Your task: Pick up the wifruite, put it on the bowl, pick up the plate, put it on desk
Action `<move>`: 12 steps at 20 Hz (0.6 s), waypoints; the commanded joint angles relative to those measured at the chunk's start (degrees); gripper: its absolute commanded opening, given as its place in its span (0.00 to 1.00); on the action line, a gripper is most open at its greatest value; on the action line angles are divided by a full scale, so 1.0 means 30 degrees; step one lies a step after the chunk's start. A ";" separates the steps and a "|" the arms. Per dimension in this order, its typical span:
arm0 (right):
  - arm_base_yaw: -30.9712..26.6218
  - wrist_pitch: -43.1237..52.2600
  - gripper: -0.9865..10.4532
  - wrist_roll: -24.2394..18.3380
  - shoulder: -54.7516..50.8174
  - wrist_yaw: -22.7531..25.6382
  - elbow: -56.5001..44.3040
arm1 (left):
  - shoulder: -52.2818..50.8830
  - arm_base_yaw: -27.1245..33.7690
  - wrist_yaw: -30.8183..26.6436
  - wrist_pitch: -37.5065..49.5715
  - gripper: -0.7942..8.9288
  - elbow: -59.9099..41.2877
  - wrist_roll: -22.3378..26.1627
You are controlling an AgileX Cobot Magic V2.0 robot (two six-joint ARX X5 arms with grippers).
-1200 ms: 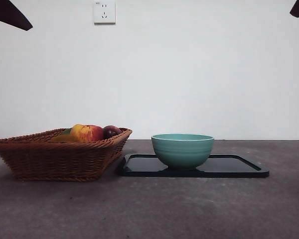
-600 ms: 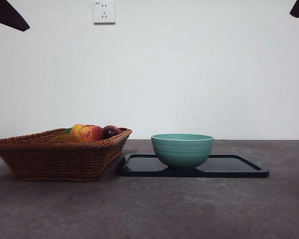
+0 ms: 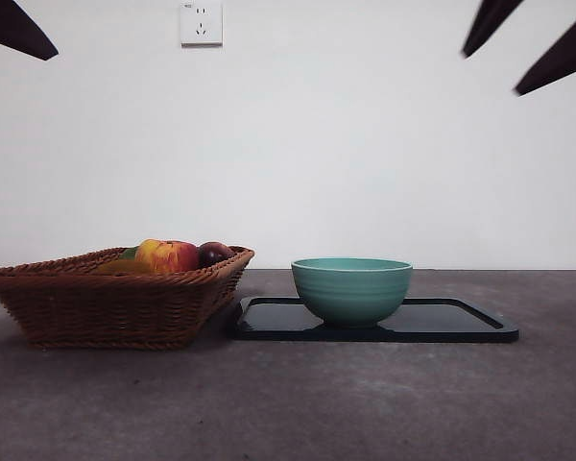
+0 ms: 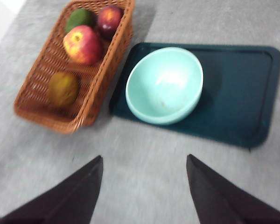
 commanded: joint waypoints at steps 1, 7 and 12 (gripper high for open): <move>-0.0109 0.0342 0.34 -0.0262 0.2616 0.0095 0.1705 | 0.0102 -0.0095 0.0117 0.0051 0.46 0.0299 0.0168; -0.0372 0.0342 0.33 -0.1523 0.8218 0.1100 0.5071 | 0.0102 -0.0095 0.0117 0.0015 0.46 0.0299 0.0168; -0.0437 0.1370 0.33 -0.1676 1.1475 0.1107 0.5668 | 0.0102 -0.0095 0.0117 0.0015 0.46 0.0299 0.0168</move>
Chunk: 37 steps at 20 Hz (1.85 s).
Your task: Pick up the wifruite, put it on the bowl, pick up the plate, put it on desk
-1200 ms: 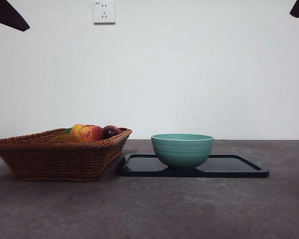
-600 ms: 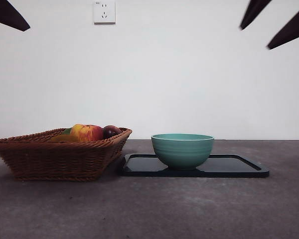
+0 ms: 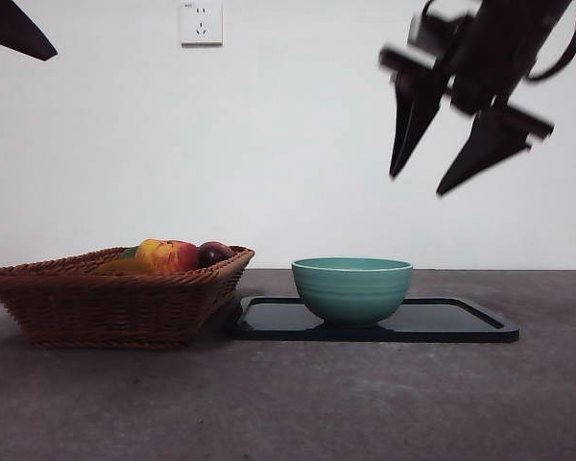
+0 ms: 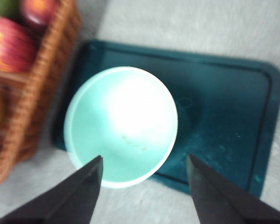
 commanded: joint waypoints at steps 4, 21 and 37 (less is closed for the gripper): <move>0.0029 0.1647 0.33 -0.0299 0.2900 0.0080 0.0386 | 0.0102 -0.0095 0.0117 0.0080 0.46 0.0299 0.0160; 0.0029 0.3738 0.10 -0.0634 0.5297 0.1049 0.0393 | 0.0102 -0.0095 0.0117 0.0073 0.46 0.0299 0.0160; 0.0474 -0.0663 0.10 -0.1603 -0.1778 0.0925 0.0437 | 0.0102 -0.0087 0.0109 0.0080 0.46 0.0299 0.0160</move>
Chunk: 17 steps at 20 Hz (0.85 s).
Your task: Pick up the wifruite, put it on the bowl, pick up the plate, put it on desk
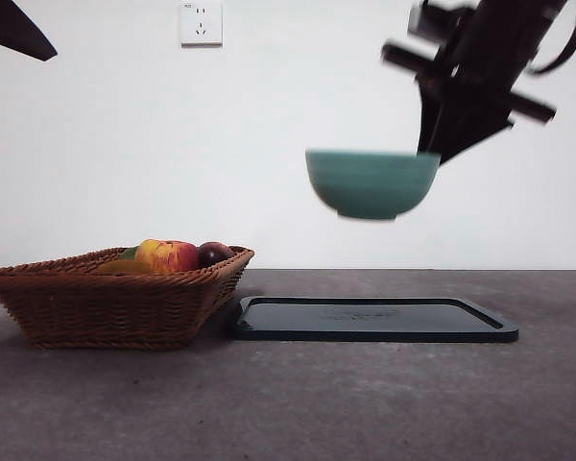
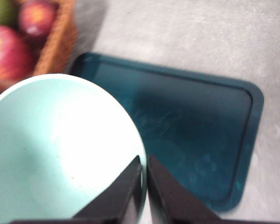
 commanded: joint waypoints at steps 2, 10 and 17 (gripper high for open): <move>0.0663 -0.1974 0.10 -0.0867 -0.1807 -0.0022 0.0423 | 0.0102 -0.0095 0.0109 0.0080 0.46 0.0299 0.0168; 0.3730 -0.2871 0.10 -0.0685 -0.5690 0.1501 -0.2594 | 0.0102 -0.0095 0.0109 0.0073 0.46 0.0299 0.0160; 0.5945 0.0342 0.10 0.0517 -0.5719 0.2178 -0.6717 | 0.0102 -0.0095 0.0109 0.0058 0.46 0.0299 0.0160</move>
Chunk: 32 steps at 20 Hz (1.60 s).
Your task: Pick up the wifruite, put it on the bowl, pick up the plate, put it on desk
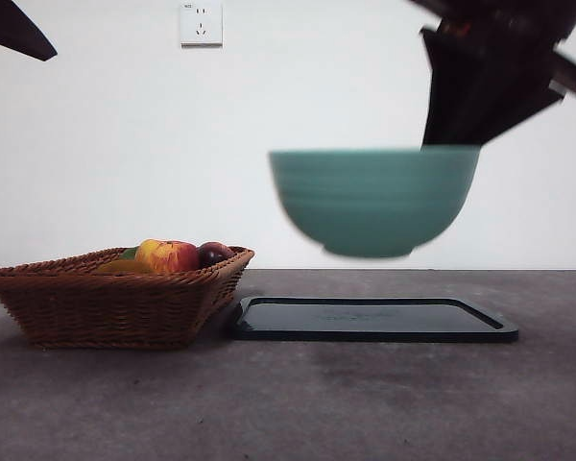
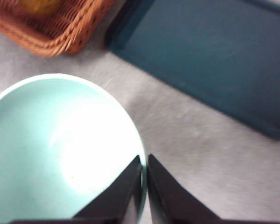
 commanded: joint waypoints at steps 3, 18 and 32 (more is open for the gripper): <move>0.0437 0.2186 0.10 0.1282 0.0430 0.0131 -0.2106 | 0.0102 -0.0095 0.0109 0.0058 0.46 0.0299 0.0153; 0.0816 0.4605 0.10 0.1792 0.2776 -0.0080 -0.3585 | 0.0102 -0.0095 0.0109 0.0051 0.46 0.0299 0.0153; 0.0809 0.4597 0.29 0.2164 0.2390 0.0095 -0.3300 | 0.0102 -0.0095 0.0109 0.0051 0.46 0.0299 0.0153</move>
